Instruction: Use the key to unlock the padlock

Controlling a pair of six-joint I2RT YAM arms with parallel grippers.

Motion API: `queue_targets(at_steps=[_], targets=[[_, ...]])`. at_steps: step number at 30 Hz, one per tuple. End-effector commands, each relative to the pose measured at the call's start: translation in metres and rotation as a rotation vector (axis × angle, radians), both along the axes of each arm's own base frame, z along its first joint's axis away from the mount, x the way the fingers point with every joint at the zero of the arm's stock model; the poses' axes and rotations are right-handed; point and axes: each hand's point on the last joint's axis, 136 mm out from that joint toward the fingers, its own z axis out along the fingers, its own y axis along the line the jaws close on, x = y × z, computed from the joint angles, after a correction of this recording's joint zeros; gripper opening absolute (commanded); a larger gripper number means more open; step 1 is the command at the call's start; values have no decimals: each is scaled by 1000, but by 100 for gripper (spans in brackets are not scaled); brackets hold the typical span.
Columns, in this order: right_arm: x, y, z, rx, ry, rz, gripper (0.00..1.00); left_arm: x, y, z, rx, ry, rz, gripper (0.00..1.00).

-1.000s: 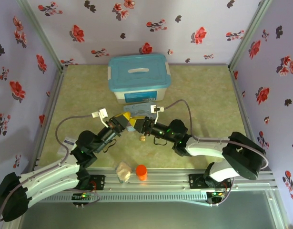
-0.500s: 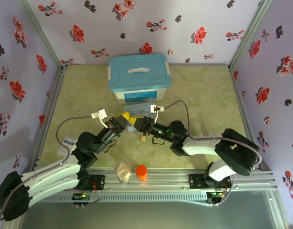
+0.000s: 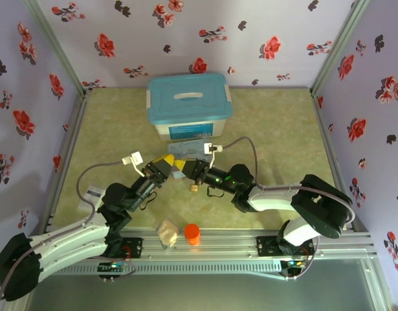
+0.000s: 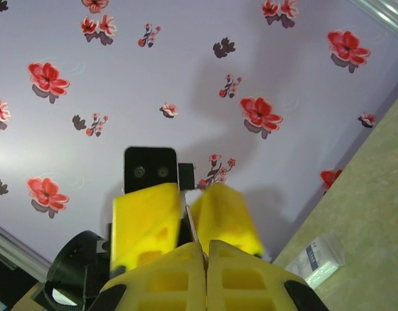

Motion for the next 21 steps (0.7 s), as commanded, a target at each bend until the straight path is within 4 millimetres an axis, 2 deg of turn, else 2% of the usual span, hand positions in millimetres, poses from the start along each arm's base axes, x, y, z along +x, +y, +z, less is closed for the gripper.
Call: queue_targets(at_steps=[1,3,5,7,8,11,13,15,18,21], targets=[[5,-9,2,-9,-20,-49,0,4,22,7,-50,-10,84,53],[7,-11,-5,-51,-11,-69,0,6,28,5,-22,11,110,69],[8,-14,-11,-96,-8,-90,0,10,32,-2,37,54,135,76],[13,-19,-26,-182,14,-130,0,15,34,-19,160,131,168,77],[17,-22,-35,-247,30,-159,0,17,35,-20,241,167,185,77],[28,-40,-70,-511,61,-252,0,21,40,-48,502,281,221,78],[31,-56,-83,-625,53,-305,0,22,33,-63,620,309,193,87],[31,-73,-94,-702,44,-346,0,22,17,-81,698,333,122,88],[28,-92,-108,-779,52,-377,0,21,-6,-108,773,372,27,85],[28,-110,-122,-832,79,-420,0,21,-19,-133,847,401,-8,79]])
